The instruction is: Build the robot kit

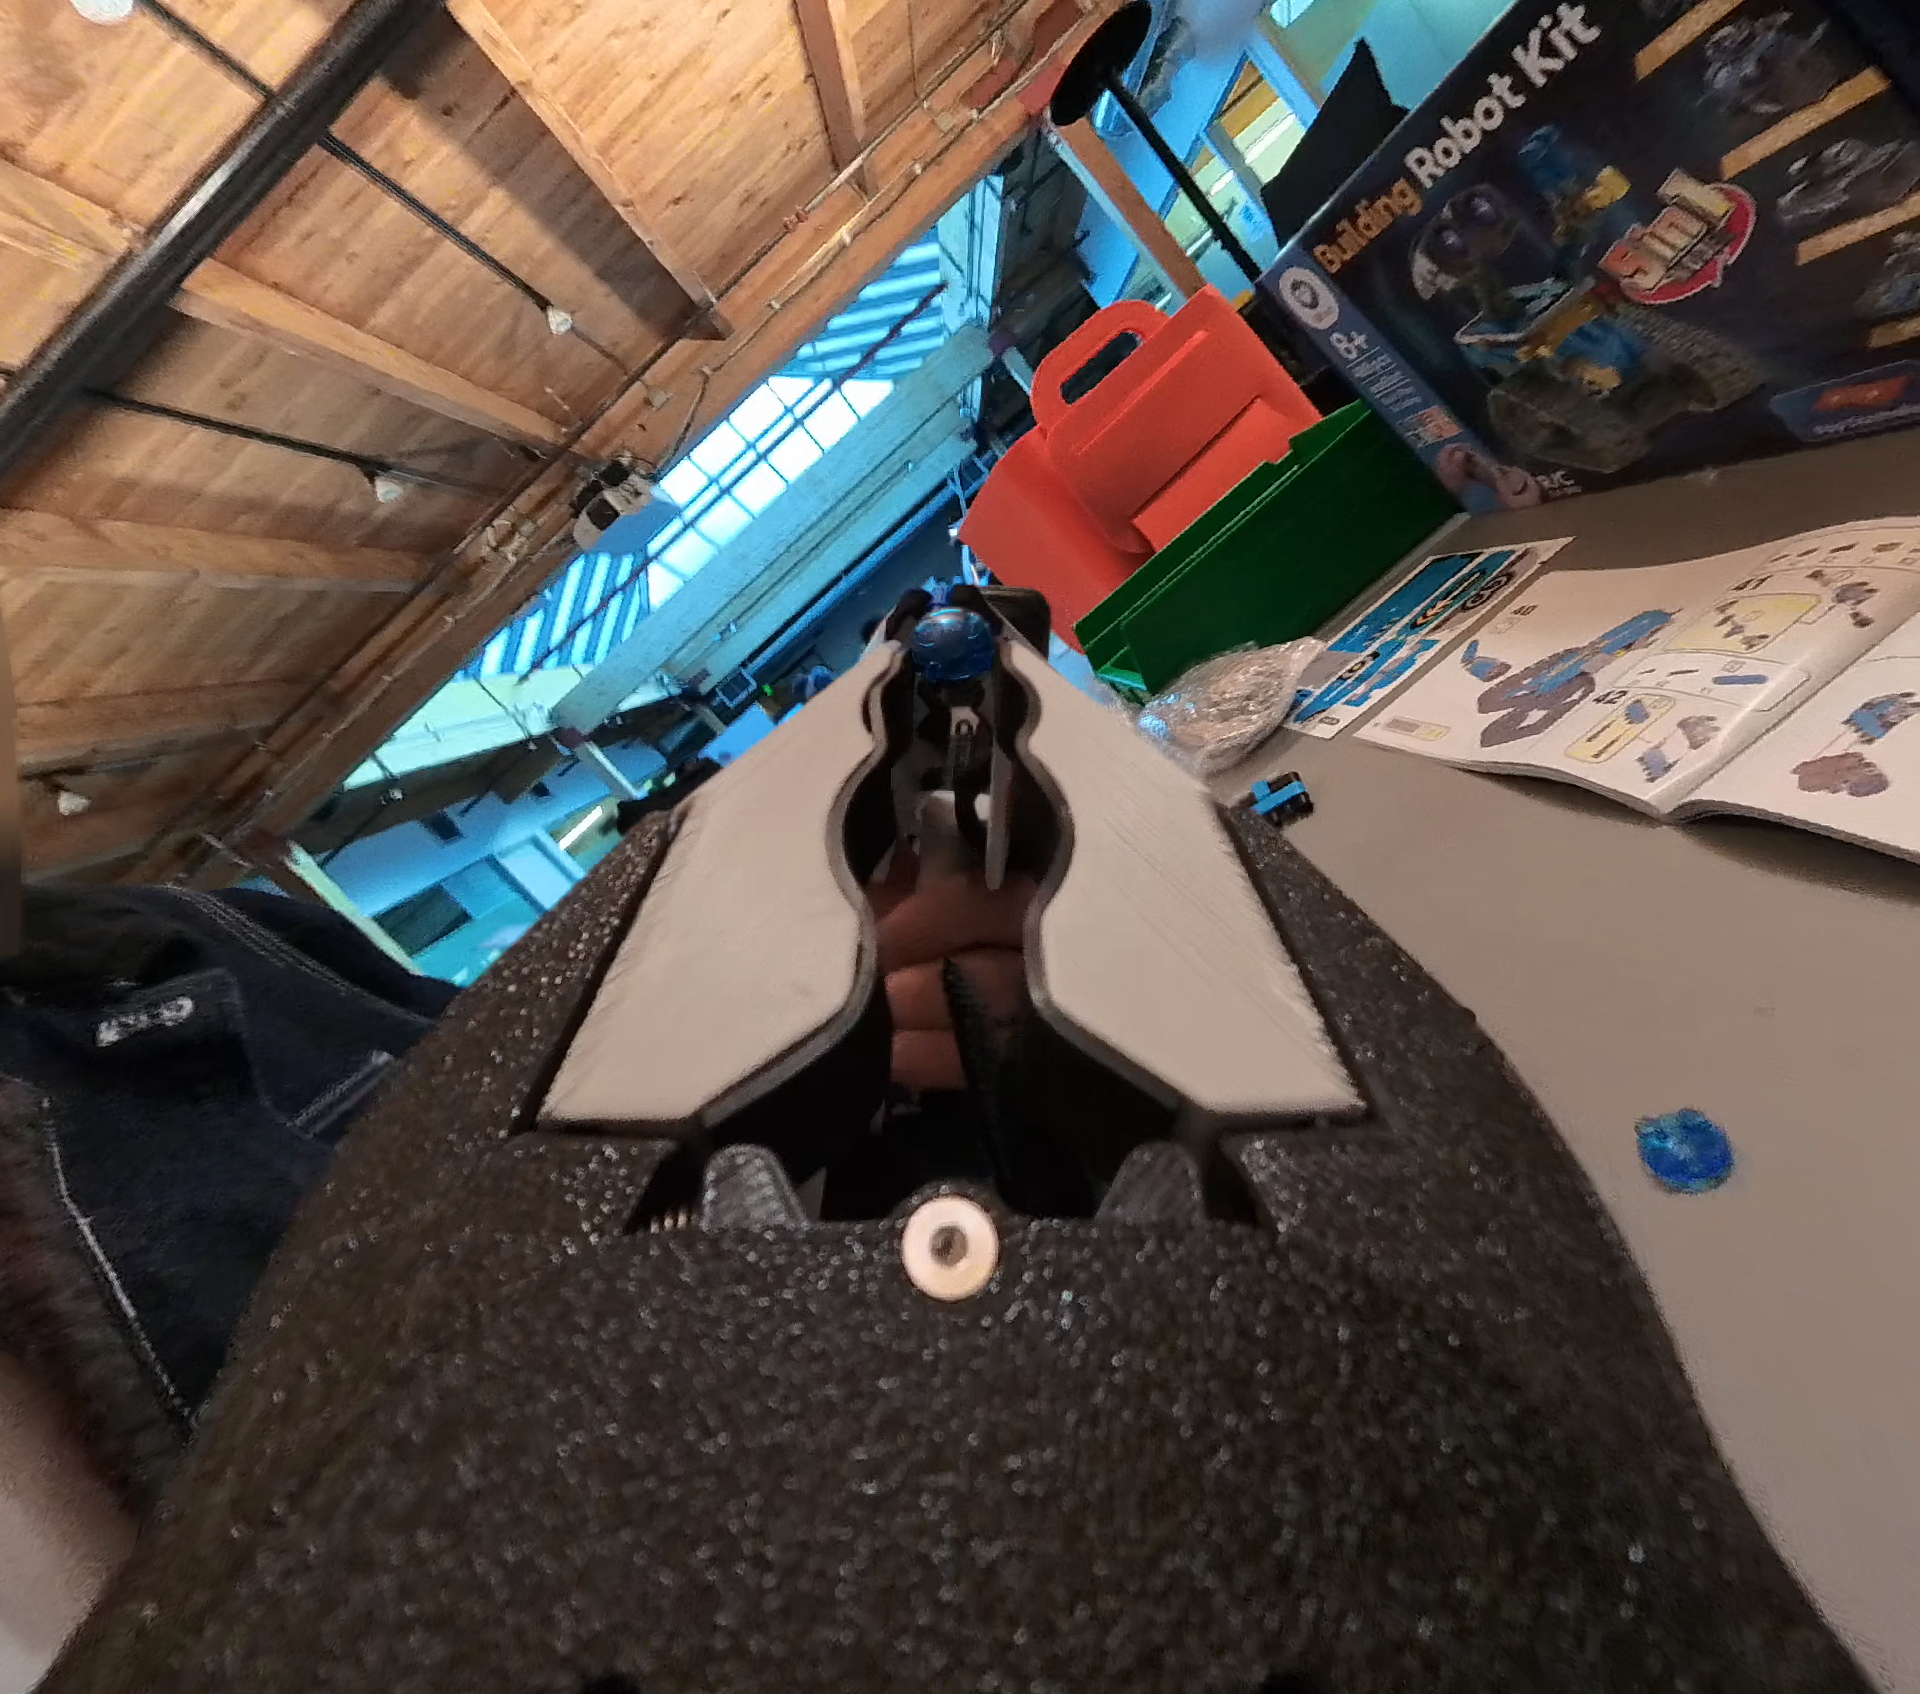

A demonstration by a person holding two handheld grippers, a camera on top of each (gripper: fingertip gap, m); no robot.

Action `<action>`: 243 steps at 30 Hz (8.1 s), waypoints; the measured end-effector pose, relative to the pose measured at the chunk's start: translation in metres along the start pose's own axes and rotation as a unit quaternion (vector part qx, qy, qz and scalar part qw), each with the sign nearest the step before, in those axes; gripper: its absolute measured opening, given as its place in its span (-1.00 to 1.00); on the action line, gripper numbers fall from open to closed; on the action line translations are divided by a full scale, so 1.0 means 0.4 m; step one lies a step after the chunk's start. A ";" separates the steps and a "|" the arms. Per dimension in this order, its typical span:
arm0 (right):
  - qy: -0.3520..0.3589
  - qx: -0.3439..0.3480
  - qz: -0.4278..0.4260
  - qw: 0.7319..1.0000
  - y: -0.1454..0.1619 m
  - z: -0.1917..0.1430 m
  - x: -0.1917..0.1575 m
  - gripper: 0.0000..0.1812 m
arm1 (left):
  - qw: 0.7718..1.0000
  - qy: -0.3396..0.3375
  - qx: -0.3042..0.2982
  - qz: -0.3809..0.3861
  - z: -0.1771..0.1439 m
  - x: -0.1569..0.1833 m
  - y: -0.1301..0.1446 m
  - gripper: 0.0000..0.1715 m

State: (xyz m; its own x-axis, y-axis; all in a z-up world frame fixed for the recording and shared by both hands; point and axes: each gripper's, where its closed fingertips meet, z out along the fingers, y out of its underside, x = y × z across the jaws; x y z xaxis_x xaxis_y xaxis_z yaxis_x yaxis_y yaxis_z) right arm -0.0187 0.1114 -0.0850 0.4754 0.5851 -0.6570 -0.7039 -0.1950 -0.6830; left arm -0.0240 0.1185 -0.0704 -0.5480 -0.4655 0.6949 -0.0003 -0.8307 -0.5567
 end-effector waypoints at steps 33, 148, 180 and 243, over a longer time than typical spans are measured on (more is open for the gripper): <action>-0.012 -0.064 0.008 0.998 0.052 0.007 0.011 -0.80 | 0.990 -0.070 -0.075 0.092 0.007 -0.034 0.041 -0.95; -0.002 -0.304 -0.456 0.836 0.120 0.136 0.085 -0.83 | 0.953 -0.147 -0.165 0.210 -0.205 -0.074 -0.034 -0.96; 0.042 -0.359 -0.580 0.730 0.184 0.140 0.132 -0.84 | 0.956 -0.165 -0.200 0.136 -0.228 -0.121 0.005 -0.97; 0.209 -0.243 -0.581 0.748 0.116 0.202 0.143 -0.83 | 0.988 -0.145 -0.044 0.030 -0.212 -0.124 -0.082 -0.96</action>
State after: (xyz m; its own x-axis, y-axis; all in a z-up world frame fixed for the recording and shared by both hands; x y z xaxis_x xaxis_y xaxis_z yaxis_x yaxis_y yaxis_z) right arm -0.0667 0.1994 -0.1285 0.8125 0.3054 0.4966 0.5391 -0.0692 -0.8394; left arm -0.0678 0.1947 -0.1251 -0.2860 -0.5914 0.7539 -0.0548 -0.7754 -0.6290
